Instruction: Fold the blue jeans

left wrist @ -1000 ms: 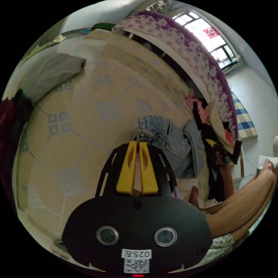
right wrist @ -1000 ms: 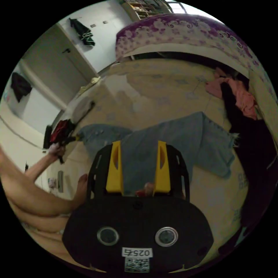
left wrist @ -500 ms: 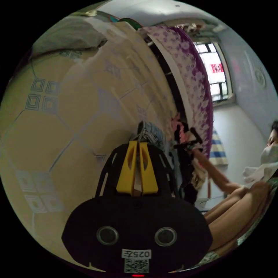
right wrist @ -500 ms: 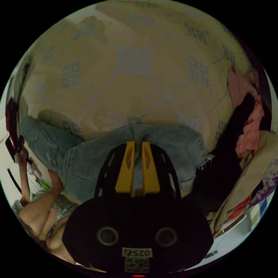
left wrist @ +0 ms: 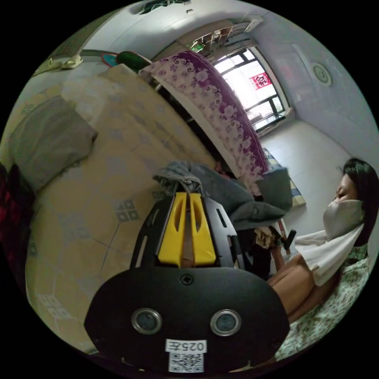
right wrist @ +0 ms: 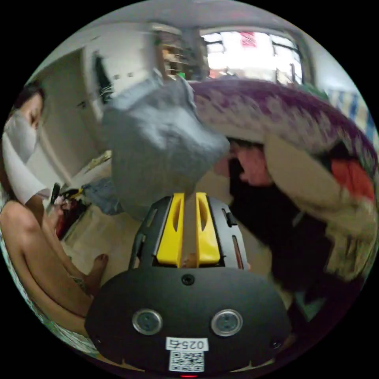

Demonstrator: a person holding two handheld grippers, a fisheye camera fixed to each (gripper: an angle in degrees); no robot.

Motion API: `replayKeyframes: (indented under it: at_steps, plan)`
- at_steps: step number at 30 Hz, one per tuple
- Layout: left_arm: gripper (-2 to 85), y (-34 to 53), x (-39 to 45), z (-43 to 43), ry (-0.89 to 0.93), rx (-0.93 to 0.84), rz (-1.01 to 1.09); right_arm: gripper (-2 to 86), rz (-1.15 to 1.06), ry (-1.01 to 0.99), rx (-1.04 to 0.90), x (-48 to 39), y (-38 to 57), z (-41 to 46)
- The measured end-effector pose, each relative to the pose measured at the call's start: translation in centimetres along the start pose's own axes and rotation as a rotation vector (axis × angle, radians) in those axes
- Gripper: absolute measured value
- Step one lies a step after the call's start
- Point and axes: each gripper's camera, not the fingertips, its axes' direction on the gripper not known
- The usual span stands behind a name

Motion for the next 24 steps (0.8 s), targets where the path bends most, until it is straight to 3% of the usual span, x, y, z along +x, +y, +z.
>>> replayKeyframes:
  at_steps: [3, 4, 8, 13, 16, 20, 24]
  plan:
    - [-1.3, 0.9, -2.4, -1.3, 0.004, -0.01, -0.165, 10.0, 0.413, -0.118, -0.099, 7.9, 9.8, 2.4]
    - [-1.5, 1.3, -3.9, -1.5, 0.017, -0.019, -0.243, 11.4, 0.556, -0.248, -0.074, 10.1, 14.3, 2.9]
    - [-1.6, 2.0, -6.0, -2.3, 0.073, -0.01, -0.397, 15.9, 0.903, -0.421, 0.191, 12.4, 26.3, 1.5]
    - [-1.6, 0.1, -3.4, -4.8, 0.076, 0.032, -0.378, 20.3, 0.923, -0.22, 0.21, 13.7, 27.3, 0.9]
    - [-1.7, -1.7, -1.8, -5.9, 0.041, 0.029, -0.338, 18.3, 0.964, -0.058, 0.173, 15.4, 25.7, 0.9]
    - [-1.6, -4.2, -0.2, -6.3, 0.03, -0.006, -0.313, 22.1, 1.013, 0.019, 0.15, 18.2, 25.5, 2.4]
    - [-0.7, -6.0, 1.7, -7.0, 0.008, -0.041, -0.201, 19.6, 1.017, -0.021, 0.24, 21.7, 25.1, 4.6]
